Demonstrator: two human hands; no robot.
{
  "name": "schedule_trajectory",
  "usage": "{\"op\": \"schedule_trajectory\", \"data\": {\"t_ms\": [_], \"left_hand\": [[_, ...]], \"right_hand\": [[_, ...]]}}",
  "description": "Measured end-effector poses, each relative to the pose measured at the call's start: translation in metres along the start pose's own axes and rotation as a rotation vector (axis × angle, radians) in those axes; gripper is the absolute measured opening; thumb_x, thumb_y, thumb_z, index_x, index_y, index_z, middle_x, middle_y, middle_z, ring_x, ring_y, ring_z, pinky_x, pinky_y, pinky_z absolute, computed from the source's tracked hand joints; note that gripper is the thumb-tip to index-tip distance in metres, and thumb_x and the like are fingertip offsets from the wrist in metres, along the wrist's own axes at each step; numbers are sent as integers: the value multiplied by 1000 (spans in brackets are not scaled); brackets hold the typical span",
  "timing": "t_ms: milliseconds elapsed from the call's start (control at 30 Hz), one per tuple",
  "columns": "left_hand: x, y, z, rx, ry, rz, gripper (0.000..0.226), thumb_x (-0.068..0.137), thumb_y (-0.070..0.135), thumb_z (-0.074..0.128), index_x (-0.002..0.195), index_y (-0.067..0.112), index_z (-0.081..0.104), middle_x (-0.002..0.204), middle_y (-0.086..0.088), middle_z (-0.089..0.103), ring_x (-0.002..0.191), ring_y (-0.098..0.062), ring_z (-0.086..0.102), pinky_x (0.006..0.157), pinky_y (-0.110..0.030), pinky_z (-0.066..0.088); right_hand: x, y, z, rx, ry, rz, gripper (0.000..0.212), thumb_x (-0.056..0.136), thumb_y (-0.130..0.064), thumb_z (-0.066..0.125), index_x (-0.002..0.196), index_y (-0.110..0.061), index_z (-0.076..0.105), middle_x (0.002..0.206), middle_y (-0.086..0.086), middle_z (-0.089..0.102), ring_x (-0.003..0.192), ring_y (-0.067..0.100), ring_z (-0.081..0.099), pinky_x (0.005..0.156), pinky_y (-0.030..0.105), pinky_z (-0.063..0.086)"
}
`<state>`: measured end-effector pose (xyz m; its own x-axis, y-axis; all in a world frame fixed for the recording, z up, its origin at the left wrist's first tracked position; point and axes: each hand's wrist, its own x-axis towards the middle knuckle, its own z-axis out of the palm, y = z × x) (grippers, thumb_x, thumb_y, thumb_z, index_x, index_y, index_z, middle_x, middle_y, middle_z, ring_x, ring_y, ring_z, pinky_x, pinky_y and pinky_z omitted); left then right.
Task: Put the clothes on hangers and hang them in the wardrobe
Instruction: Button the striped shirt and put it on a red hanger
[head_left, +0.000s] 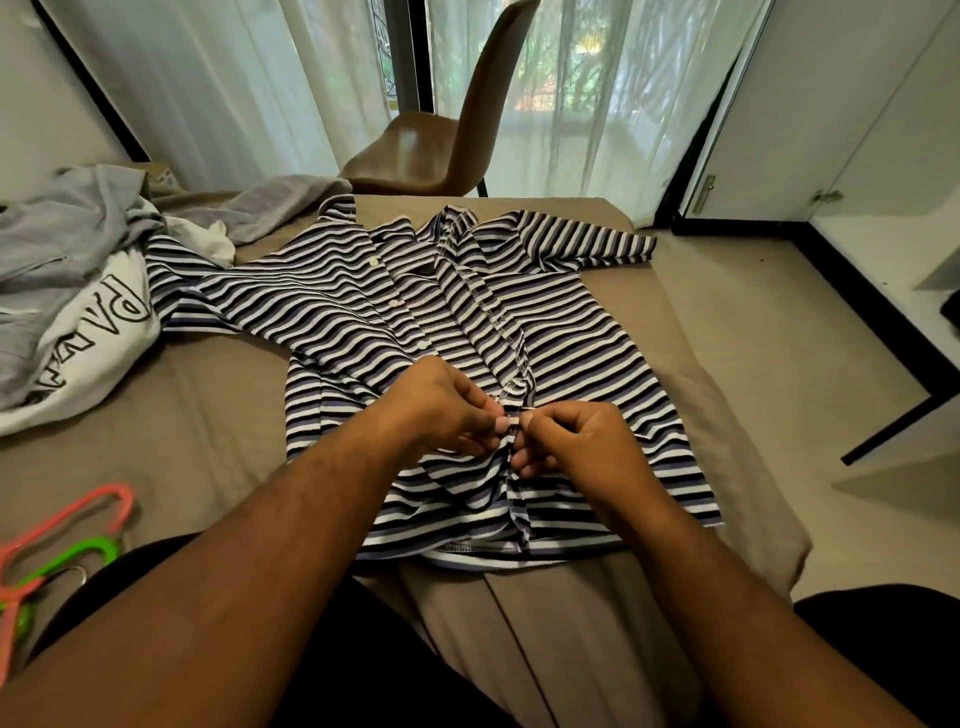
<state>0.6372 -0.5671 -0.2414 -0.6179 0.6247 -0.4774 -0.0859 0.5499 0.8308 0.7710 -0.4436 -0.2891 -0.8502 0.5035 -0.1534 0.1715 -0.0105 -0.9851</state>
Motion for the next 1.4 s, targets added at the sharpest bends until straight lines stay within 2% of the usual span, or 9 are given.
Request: {"op": "schedule_trajectory", "data": {"t_ms": [333, 467, 667, 833, 1033, 1100, 1233, 1300, 1400], "left_hand": [[-3, 2, 3, -22, -18, 66, 26, 87, 21, 77, 96, -3, 73, 83, -17, 77, 78, -23, 76, 75, -36, 64], [-4, 4, 10, 75, 78, 111, 12, 87, 13, 78, 87, 1, 77, 77, -13, 76, 76, -24, 76, 74, -38, 64], [-3, 5, 17, 287, 217, 213, 11, 84, 16, 80, 74, 17, 75, 62, 2, 73, 57, -10, 72, 52, -17, 53], [-2, 6, 22, 400, 245, 297, 13, 80, 17, 82, 73, 23, 73, 66, 6, 72, 60, -4, 70, 61, -19, 59], [2, 4, 28, -66, 145, 113, 3, 82, -2, 77, 81, -2, 74, 74, -15, 74, 69, -24, 75, 67, -36, 63], [1, 5, 28, -178, 95, 50, 6, 86, -4, 73, 80, -3, 71, 72, -14, 73, 64, -19, 73, 62, -29, 60], [2, 1, 22, -232, 43, 18, 10, 90, -2, 70, 80, -2, 68, 68, -12, 70, 58, -16, 70, 57, -26, 58], [-1, -3, 15, -99, -30, -18, 9, 91, -1, 69, 82, -1, 68, 64, -9, 70, 56, -15, 69, 54, -26, 57], [-5, -13, 10, 242, -203, -151, 13, 93, 0, 65, 81, 2, 68, 55, -5, 67, 48, -10, 64, 47, -23, 55]], "right_hand": [[-2, 6, 5, -90, 100, -73, 5, 90, -14, 76, 90, -9, 75, 75, 7, 77, 69, 21, 76, 67, 38, 62], [-2, 8, 7, -159, 169, -113, 4, 87, -18, 79, 87, -15, 76, 76, 1, 77, 69, 17, 76, 69, 42, 64], [-5, 6, 10, -260, 268, -172, 2, 86, -21, 80, 85, -20, 79, 74, -8, 76, 68, 4, 73, 67, 29, 63], [-1, 6, 8, -205, 297, -135, 5, 87, -22, 77, 83, -20, 78, 72, -4, 76, 67, 10, 74, 67, 39, 64], [-4, 10, 10, -314, 429, -297, 7, 84, -20, 78, 79, -20, 75, 71, -8, 71, 67, 6, 67, 60, 17, 54], [-3, 10, 13, -67, 395, -181, 8, 86, -15, 76, 78, -14, 74, 71, -1, 72, 65, 13, 68, 60, 25, 57], [1, -1, 15, 694, 176, 400, 11, 89, -6, 66, 78, -6, 68, 64, 4, 63, 53, 12, 58, 48, 22, 52], [2, 1, 7, 655, 4, 560, 15, 90, -7, 59, 77, -5, 66, 61, 3, 59, 47, 10, 55, 44, 21, 49], [-2, 6, -1, 172, -200, 489, 18, 94, -8, 54, 83, -1, 66, 65, 9, 62, 51, 16, 58, 46, 24, 48]]}}
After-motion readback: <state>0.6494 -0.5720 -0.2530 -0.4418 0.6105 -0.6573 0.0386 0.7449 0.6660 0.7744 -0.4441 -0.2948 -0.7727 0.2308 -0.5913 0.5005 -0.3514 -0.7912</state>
